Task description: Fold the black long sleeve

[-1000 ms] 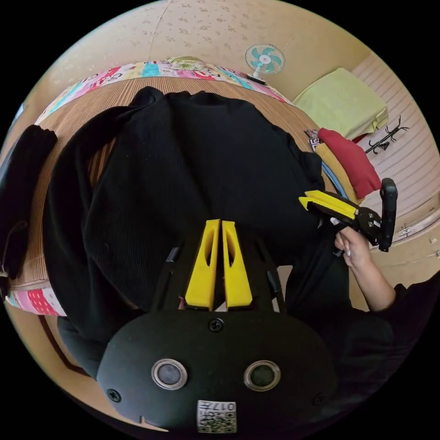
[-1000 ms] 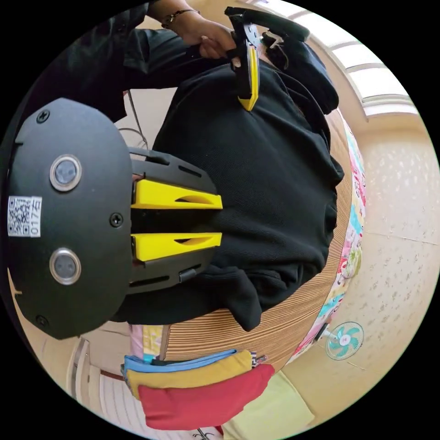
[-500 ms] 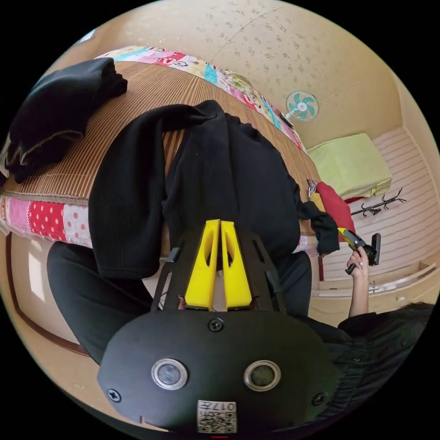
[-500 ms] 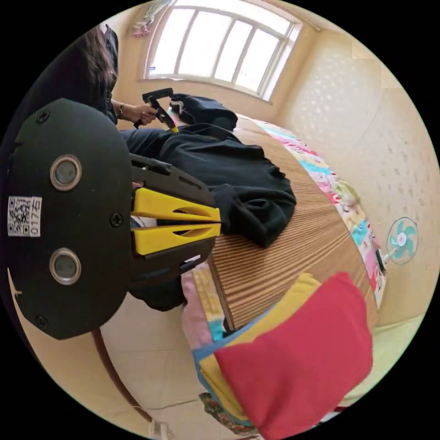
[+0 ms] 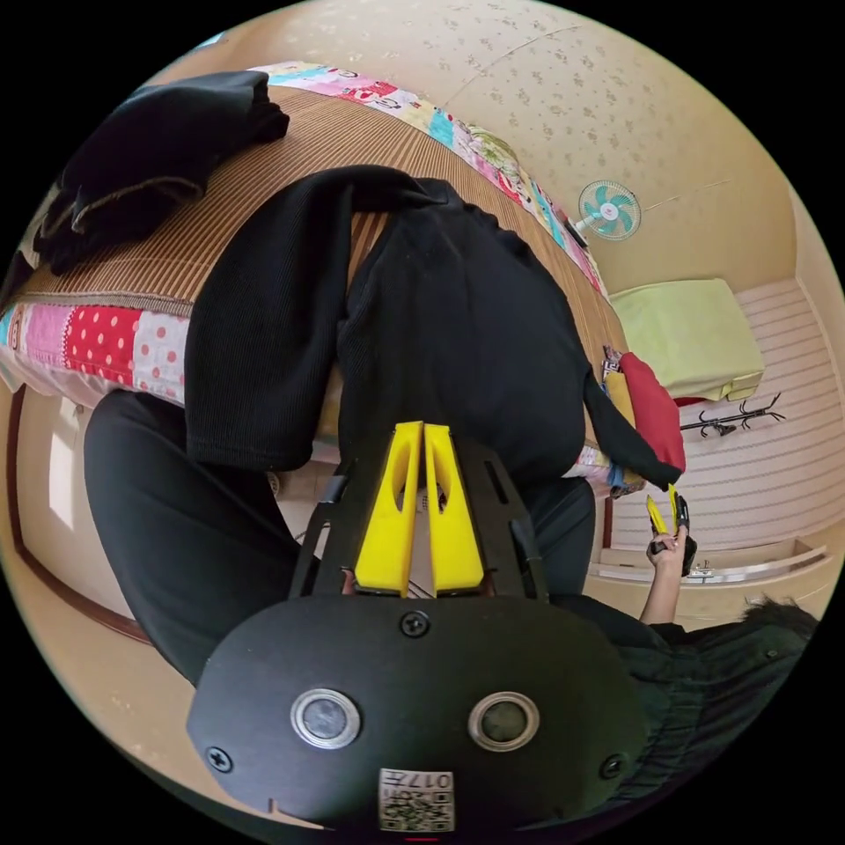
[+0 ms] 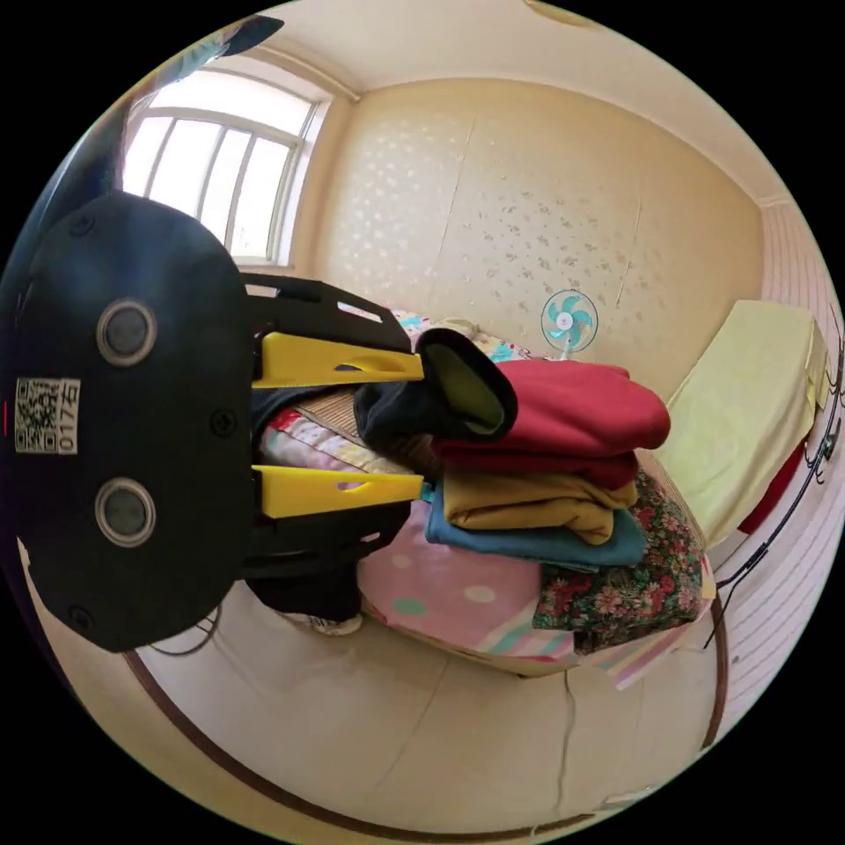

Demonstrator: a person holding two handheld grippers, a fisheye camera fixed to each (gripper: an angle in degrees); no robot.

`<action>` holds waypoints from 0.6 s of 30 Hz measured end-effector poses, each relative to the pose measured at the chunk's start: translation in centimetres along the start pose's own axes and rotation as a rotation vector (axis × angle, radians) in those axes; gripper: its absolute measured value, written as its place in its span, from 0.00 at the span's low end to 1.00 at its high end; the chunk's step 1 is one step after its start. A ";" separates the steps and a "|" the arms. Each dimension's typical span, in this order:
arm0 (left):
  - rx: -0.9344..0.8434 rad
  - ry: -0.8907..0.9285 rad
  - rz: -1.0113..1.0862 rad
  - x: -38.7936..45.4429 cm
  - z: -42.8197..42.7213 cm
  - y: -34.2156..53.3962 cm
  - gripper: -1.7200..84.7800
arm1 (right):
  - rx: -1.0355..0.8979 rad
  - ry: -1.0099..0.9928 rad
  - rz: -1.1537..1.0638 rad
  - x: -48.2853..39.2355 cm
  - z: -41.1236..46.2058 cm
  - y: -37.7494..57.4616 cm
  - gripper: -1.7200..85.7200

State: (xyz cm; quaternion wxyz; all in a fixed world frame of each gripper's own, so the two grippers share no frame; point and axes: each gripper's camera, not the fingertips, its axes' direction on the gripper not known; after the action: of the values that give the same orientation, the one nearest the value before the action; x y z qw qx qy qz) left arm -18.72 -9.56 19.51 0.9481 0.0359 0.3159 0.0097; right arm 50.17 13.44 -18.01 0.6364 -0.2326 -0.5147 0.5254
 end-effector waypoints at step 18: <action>0.077 -0.011 -0.090 -5.2 -10.0 -0.2 0.01 | 0.178 0.187 -0.265 -8.1 2.5 -1.1 0.05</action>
State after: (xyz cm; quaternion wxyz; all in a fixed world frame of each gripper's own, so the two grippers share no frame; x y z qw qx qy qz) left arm -28.91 -9.32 14.60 0.9472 0.0582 0.3120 -0.0453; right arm 49.02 5.15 -19.53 0.7632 -0.1535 -0.4306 0.4567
